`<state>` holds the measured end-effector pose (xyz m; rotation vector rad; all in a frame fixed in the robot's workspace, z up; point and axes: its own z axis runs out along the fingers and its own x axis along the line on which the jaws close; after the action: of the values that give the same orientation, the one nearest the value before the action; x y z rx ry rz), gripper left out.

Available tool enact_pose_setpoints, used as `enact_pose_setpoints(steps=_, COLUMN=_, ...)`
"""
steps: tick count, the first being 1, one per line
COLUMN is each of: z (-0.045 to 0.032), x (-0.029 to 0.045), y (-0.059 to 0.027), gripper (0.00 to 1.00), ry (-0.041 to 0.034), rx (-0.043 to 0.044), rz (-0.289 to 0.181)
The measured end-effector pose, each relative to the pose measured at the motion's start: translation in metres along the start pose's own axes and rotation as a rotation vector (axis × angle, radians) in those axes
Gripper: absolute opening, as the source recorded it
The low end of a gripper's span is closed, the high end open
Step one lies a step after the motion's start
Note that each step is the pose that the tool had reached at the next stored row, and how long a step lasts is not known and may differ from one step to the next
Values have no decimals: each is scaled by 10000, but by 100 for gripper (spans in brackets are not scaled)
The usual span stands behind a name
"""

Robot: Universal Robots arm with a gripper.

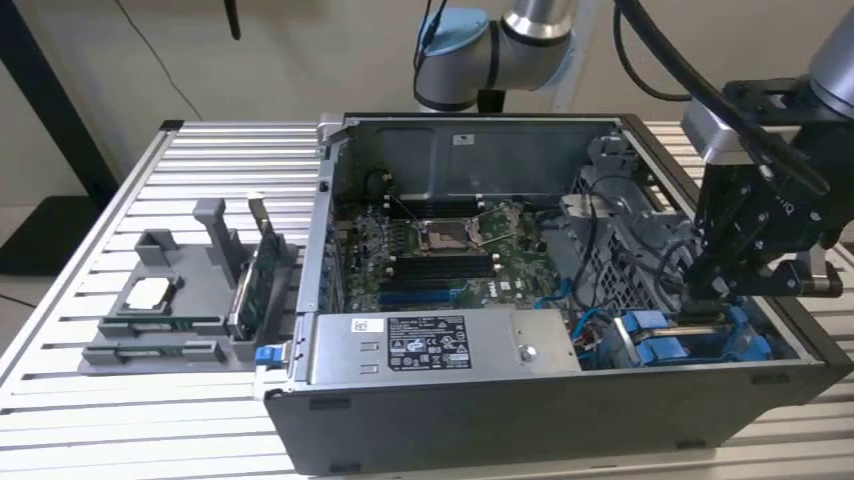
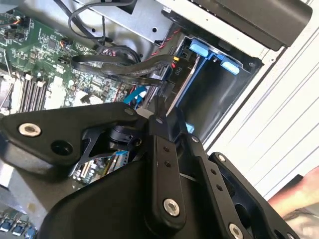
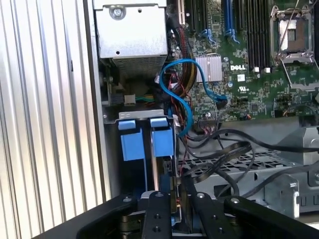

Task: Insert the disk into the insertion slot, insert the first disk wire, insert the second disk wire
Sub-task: 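Insert the second disk wire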

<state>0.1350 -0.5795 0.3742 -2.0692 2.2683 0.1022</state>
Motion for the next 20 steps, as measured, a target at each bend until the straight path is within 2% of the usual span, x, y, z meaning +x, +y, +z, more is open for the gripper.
enact_pose_setpoints(steps=4, z=-41, x=-3, y=0, gripper=24, ry=-1, rx=0, rz=0)
enact_pose_setpoints(steps=20, z=-79, x=-8, y=0, gripper=24, ry=2, rx=2, rz=18)
